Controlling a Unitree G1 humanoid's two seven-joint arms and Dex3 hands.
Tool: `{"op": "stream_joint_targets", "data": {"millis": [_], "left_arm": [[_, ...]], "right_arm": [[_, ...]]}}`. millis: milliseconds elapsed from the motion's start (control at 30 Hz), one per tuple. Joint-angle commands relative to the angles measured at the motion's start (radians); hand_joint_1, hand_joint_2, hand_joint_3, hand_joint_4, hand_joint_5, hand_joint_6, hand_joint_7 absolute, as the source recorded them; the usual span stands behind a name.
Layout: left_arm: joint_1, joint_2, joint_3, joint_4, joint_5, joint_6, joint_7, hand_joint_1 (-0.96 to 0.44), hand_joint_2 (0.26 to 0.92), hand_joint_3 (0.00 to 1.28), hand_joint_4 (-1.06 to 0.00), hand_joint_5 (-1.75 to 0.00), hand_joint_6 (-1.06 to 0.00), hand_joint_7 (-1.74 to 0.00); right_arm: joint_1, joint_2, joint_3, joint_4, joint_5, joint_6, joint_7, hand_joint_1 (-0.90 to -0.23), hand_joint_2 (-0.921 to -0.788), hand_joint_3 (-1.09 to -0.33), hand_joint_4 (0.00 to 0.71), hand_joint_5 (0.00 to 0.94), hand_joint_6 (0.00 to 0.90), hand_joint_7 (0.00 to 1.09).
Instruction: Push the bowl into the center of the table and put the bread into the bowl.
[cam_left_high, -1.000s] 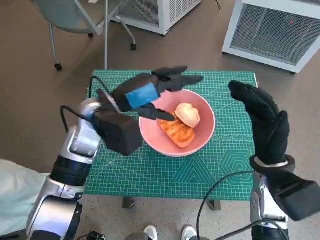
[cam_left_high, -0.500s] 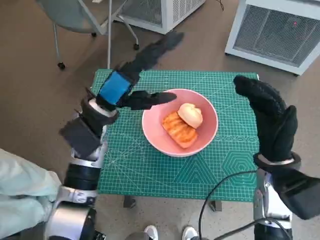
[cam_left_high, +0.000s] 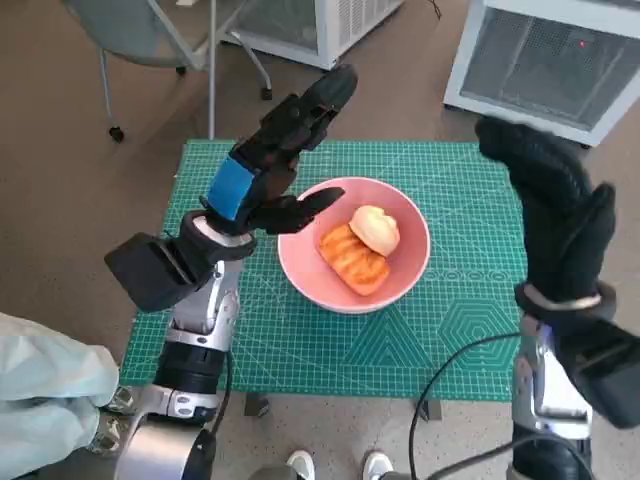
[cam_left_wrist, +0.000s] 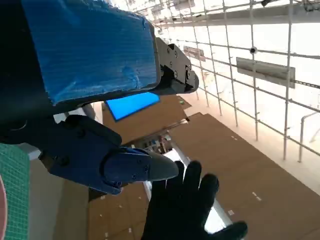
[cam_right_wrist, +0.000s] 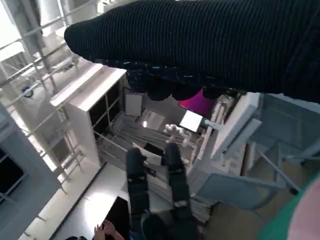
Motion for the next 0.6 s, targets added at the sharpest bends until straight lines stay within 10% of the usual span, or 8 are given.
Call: {"op": "stream_joint_targets", "data": {"millis": [33,600], "left_arm": [[0.015,-0.011,0.016,0.009,-0.01,-0.037,-0.011,-0.65,0.921,0.43,-0.14,0.0,-0.24,0.0],[0.025,-0.021,0.03,0.017,-0.01,-0.069,-0.016,-0.65,0.921,0.49,-0.13,0.0,-0.23,0.0]], "right_arm": [[-0.006,-0.006,0.009,0.023,-0.015,0.012,-0.002,-0.678,-0.921,-0.751,0.156,0.004,-0.001,0.44],[-0.005,-0.018,0.012,0.006,-0.023,0.029,0.002,-0.693,-0.921,-0.748,0.143,0.0,-0.001,0.46]]}}
